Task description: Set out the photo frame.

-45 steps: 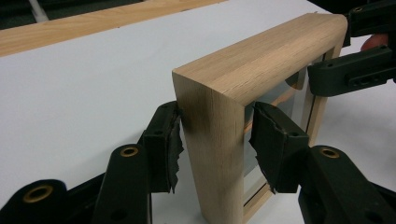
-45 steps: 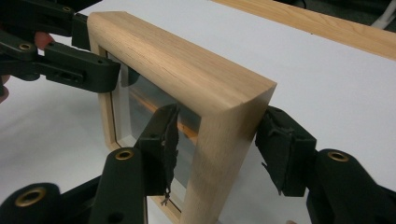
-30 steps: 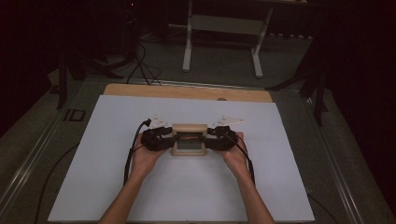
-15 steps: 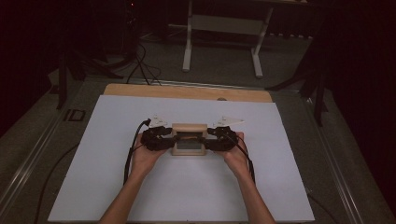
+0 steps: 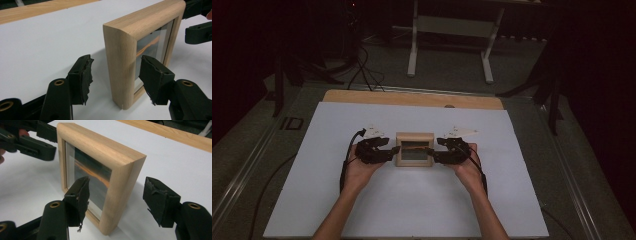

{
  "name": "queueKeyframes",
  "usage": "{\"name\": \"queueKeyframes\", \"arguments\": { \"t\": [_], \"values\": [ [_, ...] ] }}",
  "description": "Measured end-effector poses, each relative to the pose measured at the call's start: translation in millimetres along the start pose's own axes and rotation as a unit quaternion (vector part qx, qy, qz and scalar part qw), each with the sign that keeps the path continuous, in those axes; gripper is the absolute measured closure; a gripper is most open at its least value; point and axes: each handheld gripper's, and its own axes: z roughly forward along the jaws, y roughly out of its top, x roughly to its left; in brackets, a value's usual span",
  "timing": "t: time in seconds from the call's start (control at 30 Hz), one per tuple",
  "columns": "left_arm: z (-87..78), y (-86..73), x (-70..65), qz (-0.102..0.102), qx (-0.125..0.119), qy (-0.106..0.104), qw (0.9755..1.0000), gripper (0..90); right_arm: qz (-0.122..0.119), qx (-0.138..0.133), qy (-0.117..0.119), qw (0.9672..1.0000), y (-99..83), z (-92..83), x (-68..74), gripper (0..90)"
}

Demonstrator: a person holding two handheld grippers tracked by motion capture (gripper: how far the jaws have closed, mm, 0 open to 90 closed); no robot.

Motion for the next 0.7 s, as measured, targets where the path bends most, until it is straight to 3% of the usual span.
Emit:
{"name": "queueKeyframes", "arguments": {
  "t": [0.47,0.7],
  "values": [
    [-24.0,-13.9,4.3,0.011,0.005,0.013,0.9998,41.0,-0.013,0.008,-0.006,0.9999,-14.1,-18.8,-0.9,36.6],
    [-37.6,-29.2,7.9,0.013,0.011,0.020,0.9997,40.5,-0.012,0.008,-0.012,0.9998,-25.8,-31.4,-4.7,36.4]
  ]
}}
